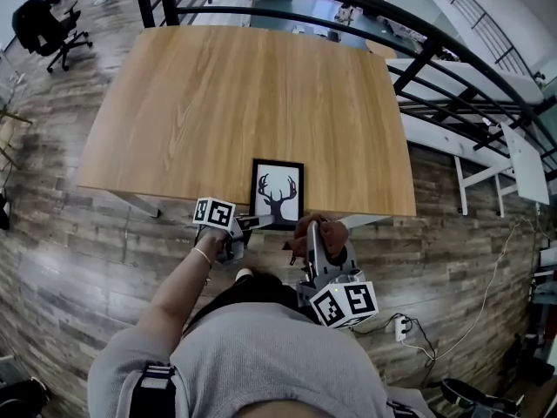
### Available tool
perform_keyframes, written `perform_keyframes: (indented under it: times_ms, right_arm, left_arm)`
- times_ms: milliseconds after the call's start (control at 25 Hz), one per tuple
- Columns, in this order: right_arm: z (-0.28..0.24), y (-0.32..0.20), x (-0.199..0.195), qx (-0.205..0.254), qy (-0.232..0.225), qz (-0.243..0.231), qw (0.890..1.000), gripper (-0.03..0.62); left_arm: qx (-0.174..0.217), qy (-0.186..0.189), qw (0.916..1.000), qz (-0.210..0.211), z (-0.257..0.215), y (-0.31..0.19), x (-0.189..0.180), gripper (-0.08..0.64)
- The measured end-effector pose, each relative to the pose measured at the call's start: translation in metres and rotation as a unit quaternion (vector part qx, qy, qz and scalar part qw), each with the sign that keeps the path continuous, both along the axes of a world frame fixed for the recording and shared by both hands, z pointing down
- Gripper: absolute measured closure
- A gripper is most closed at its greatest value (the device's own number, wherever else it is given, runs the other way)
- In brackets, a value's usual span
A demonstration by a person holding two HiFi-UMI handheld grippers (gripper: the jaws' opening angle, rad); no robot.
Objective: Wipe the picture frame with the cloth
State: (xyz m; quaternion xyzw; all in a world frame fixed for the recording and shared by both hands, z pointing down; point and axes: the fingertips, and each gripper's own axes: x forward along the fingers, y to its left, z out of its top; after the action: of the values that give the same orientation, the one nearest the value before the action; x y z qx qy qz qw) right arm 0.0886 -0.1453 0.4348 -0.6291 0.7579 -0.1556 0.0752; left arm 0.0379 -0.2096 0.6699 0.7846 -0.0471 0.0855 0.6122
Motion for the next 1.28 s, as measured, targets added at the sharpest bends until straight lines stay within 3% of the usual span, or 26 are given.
perform_keyframes:
  times_ms: [120, 200, 280, 520, 680, 920, 1000, 1080, 1280]
  right_arm:
    - [-0.001, 0.001, 0.0, -0.003, 0.002, 0.003, 1.0, 0.548]
    - [-0.001, 0.001, 0.001, -0.005, 0.002, 0.005, 1.0, 0.548]
    - [-0.001, 0.0, 0.001, -0.004, 0.001, 0.005, 1.0, 0.548]
    - [0.001, 0.001, -0.001, -0.004, -0.002, 0.002, 1.0, 0.548]
    - [-0.003, -0.004, -0.003, 0.004, -0.004, -0.002, 1.0, 0.548]
    - [-0.019, 0.001, -0.003, 0.03, -0.008, -0.006, 0.999, 0.548]
    - [-0.029, 0.001, -0.002, 0.043, -0.009, -0.009, 0.999, 0.548]
    - [-0.041, 0.0, -0.002, 0.06, -0.011, -0.014, 0.998, 0.548]
    - [-0.079, 0.002, -0.003, 0.111, 0.016, -0.021, 0.993, 0.548]
  left_arm:
    - [-0.015, 0.013, 0.9997, -0.011, 0.0, -0.006, 0.0, 0.312]
    - [-0.012, 0.012, 0.9998, -0.008, 0.001, -0.008, 0.001, 0.43]
    - [-0.017, 0.025, 0.9995, -0.005, -0.002, -0.007, 0.002, 0.502]
    - [-0.028, 0.068, 0.9971, -0.021, -0.009, -0.003, 0.001, 0.534]
    - [0.023, 0.061, 0.9978, -0.004, -0.018, 0.0, -0.009, 0.541]
    - [0.021, 0.159, 0.9868, -0.017, -0.088, 0.011, -0.006, 0.541]
    - [0.069, 0.163, 0.9842, -0.012, -0.114, 0.004, -0.006, 0.542]
    - [0.135, 0.169, 0.9763, -0.005, -0.148, -0.005, -0.003, 0.543]
    - [0.238, 0.231, 0.9436, -0.003, -0.252, -0.014, 0.001, 0.543]
